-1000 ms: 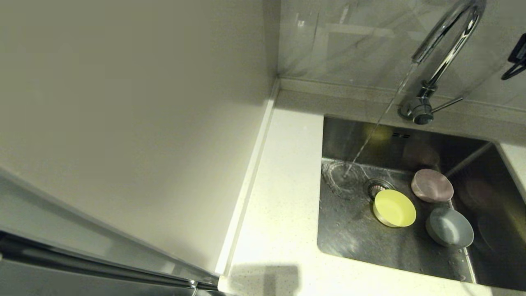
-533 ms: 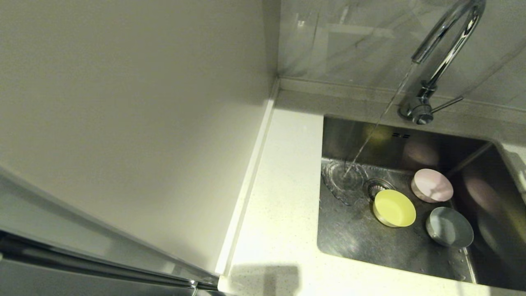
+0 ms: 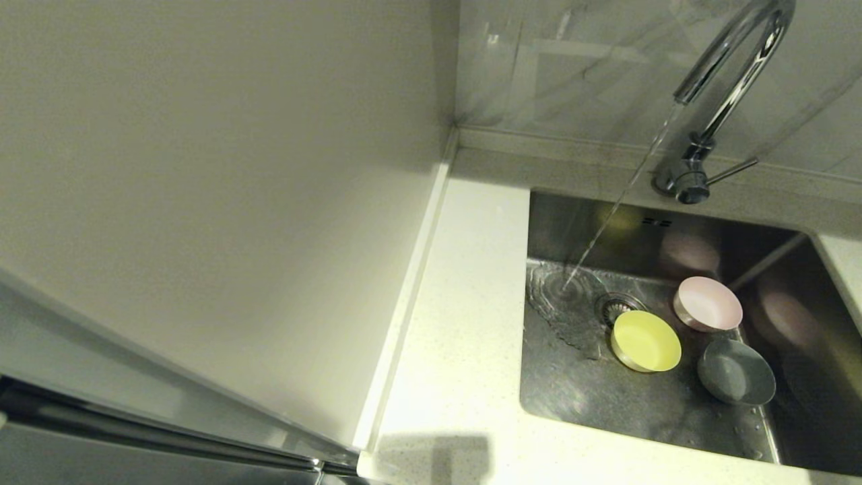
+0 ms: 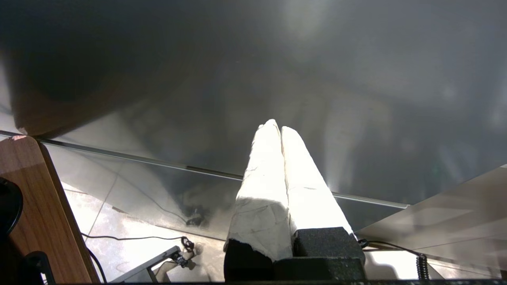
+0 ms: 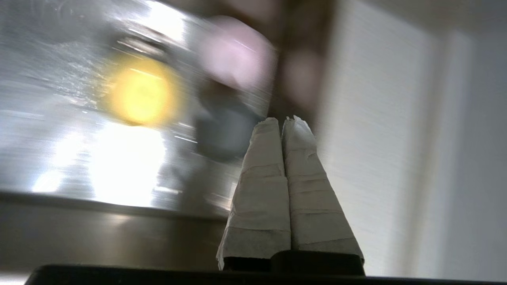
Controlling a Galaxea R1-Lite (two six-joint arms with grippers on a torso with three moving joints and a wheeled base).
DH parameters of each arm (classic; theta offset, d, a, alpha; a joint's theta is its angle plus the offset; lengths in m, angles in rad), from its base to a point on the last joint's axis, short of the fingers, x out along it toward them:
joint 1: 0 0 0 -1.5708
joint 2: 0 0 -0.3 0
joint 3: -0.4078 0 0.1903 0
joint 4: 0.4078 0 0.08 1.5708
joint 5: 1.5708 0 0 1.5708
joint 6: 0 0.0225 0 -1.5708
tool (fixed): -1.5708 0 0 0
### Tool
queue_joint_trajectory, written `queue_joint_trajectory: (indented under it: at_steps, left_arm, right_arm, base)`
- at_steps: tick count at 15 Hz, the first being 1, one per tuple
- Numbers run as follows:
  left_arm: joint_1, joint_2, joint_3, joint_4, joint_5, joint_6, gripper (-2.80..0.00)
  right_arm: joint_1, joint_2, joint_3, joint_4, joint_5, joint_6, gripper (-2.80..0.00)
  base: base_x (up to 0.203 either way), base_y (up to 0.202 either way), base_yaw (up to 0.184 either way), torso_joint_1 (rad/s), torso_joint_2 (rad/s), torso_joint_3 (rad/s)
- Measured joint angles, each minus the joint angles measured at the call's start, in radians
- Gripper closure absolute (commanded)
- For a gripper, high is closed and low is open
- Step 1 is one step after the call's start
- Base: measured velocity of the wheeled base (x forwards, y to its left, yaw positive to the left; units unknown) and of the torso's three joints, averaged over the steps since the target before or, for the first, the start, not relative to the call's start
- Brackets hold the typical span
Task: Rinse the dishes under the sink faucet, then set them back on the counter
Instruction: Wait for the water to rinse the bowl
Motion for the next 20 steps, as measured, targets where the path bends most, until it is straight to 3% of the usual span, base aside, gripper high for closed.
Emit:
queue_joint_trajectory:
  at_steps: [2,4,8,11,13,16,20]
  left_arm:
    - [0.0,0.0,0.0,0.0,0.0,0.0,0.0]
    - [0.0,0.0,0.0,0.0,0.0,0.0,0.0]
    - [0.0,0.0,0.0,0.0,0.0,0.0,0.0]
    - [0.0,0.0,0.0,0.0,0.0,0.0,0.0]
    - [0.0,0.0,0.0,0.0,0.0,0.0,0.0]
    - [0.0,0.0,0.0,0.0,0.0,-0.001,0.0]
    - [0.0,0.0,0.0,0.0,0.0,0.0,0.0]
  right_arm:
    - [0.126,-0.156,0.151,-0.058,-0.003,0.088,0.0]
    - [0.224,-0.314,0.327,-0.137,-0.004,0.118,0.0]
    - [0.351,-0.608,0.667,-0.301,-0.006,0.217,0.0]
    - [0.428,-0.802,0.844,-0.356,-0.012,0.283,0.0]
    - [0.473,-0.886,0.89,-0.292,-0.03,0.291,0.0]
    - [0.483,-0.959,0.904,-0.176,-0.143,0.284,0.0]
    - [0.465,-1.107,0.902,-0.131,-0.162,0.274,0.0]
  base:
    - [0.0,0.0,0.0,0.0,0.0,0.0]
    - [0.0,0.0,0.0,0.0,0.0,0.0]
    - [0.0,0.0,0.0,0.0,0.0,0.0]
    - [0.0,0.0,0.0,0.0,0.0,0.0]
    - [0.0,0.0,0.0,0.0,0.0,0.0]
    - [0.0,0.0,0.0,0.0,0.0,0.0]
    - [0.0,0.0,0.0,0.0,0.0,0.0]
